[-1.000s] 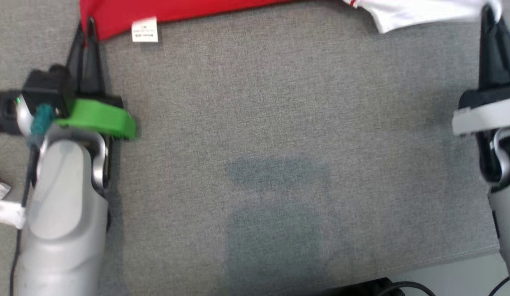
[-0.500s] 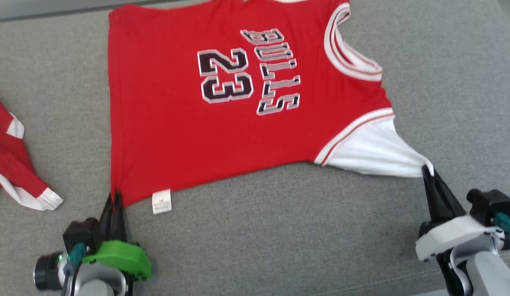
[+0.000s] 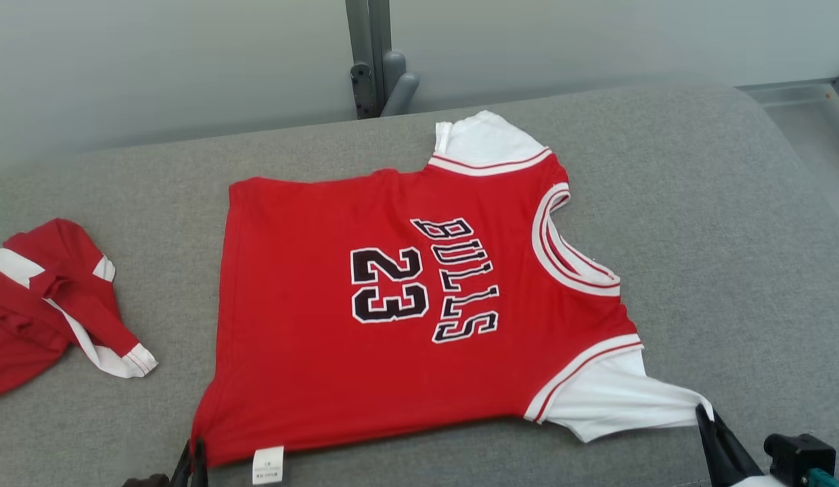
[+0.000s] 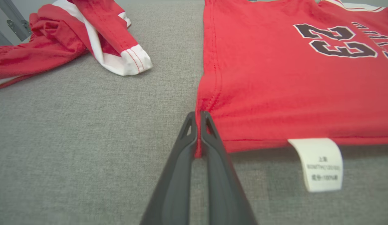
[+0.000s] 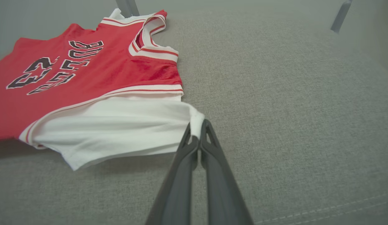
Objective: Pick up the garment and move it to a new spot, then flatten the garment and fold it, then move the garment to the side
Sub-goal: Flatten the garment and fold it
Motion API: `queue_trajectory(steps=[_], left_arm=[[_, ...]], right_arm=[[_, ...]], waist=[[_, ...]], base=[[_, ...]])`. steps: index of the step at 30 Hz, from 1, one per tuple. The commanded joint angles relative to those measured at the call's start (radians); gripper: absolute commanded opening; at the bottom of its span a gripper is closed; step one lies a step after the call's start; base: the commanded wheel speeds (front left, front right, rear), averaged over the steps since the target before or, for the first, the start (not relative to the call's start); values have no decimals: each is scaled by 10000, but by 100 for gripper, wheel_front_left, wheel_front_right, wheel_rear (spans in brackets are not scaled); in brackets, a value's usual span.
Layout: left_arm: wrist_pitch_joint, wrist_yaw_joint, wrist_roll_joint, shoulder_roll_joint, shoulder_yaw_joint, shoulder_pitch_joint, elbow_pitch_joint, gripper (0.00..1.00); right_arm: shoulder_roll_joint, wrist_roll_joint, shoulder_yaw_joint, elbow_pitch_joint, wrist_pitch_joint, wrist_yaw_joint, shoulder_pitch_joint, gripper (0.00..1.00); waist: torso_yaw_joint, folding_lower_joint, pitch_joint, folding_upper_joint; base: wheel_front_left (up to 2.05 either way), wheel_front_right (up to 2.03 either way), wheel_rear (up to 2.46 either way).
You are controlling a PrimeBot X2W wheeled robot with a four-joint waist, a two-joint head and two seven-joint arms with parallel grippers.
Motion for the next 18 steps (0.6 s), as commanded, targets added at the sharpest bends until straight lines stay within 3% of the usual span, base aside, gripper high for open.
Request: queue_trajectory(steps=[1,8,18], left_arm=[[14,38,-119,67,139,266,60,0],[12,69,-515,68,-6,481,-210,0],[10,-160,-519,56,-513,-534,-882,0]], right_arm=[[-113,-77,-36,3,-18,-25,264,0],[-173,-20,-93,-261,-18,-25,468,0],[-159,-68,251,-706,-19,-22,-998,0]], waist=[[121,2,-303,3],[274,2,-402,3],[502,2,-112,3]], base=[[0,0,0],[0,0,0],[0,0,0]])
